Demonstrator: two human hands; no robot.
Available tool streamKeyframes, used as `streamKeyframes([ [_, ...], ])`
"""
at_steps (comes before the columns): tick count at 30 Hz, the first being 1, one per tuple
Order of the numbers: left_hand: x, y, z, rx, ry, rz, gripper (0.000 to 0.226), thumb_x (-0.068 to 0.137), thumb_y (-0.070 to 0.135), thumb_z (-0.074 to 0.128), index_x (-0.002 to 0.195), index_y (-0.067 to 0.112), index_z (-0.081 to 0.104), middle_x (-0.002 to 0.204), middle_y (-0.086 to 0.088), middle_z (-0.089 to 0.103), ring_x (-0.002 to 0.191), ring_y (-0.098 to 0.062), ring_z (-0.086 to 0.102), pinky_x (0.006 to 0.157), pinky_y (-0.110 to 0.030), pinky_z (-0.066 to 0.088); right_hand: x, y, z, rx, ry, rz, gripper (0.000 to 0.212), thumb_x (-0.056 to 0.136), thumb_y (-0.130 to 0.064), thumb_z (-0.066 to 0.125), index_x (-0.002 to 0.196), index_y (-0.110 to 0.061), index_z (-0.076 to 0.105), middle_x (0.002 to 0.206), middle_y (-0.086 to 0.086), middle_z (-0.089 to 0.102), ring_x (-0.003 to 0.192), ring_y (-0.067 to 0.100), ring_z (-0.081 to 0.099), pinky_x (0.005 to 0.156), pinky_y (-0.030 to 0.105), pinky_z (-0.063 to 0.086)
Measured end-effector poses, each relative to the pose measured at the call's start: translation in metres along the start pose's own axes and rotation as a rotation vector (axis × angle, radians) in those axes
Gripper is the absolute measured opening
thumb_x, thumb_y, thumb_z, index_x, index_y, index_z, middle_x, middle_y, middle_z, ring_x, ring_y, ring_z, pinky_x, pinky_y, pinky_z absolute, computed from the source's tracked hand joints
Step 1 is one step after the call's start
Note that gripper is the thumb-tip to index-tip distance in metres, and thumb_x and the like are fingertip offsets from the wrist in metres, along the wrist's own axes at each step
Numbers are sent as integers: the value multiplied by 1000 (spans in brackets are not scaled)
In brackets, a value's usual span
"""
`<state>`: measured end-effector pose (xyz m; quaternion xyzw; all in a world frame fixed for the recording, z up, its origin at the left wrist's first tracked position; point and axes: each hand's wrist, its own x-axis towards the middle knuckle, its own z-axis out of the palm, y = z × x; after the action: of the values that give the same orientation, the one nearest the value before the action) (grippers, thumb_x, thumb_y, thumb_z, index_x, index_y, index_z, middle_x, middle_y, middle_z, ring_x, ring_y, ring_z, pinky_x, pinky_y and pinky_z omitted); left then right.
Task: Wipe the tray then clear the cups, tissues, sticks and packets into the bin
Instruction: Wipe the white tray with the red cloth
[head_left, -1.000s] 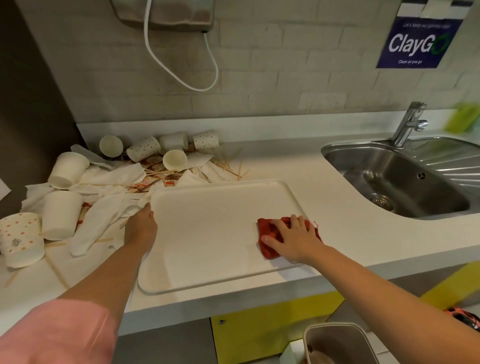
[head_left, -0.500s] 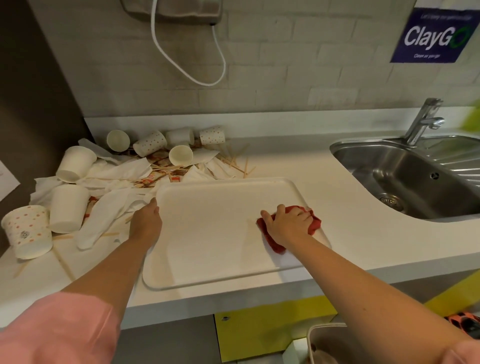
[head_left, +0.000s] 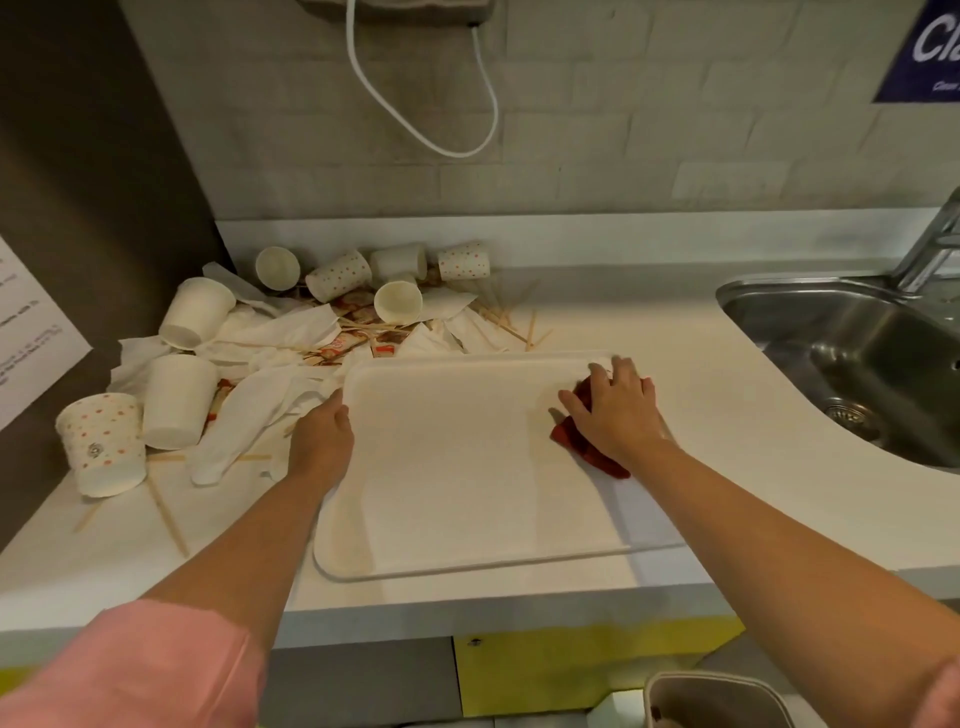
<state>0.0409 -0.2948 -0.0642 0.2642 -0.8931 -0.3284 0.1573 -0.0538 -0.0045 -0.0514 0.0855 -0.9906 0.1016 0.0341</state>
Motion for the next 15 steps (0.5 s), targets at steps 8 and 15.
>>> streamKeyframes([
  [8, 3, -2, 0, 63, -48, 0, 40, 101, 12, 33, 140, 5, 41, 124, -22, 59, 113, -35, 55, 94, -34, 40, 16, -18, 22, -22, -69, 228, 64, 97, -43, 29, 139, 5, 33, 146, 23, 32, 135, 36, 28, 113, 46, 22],
  [15, 3, 0, 1, 75, -60, -9, 34, 101, 11, 31, 127, -2, 51, 109, -21, 63, 102, -31, 58, 82, -29, 40, 49, -6, 20, 10, -81, 87, 52, 97, -34, 31, 136, -2, 40, 142, 16, 39, 132, 31, 33, 114, 44, 21],
])
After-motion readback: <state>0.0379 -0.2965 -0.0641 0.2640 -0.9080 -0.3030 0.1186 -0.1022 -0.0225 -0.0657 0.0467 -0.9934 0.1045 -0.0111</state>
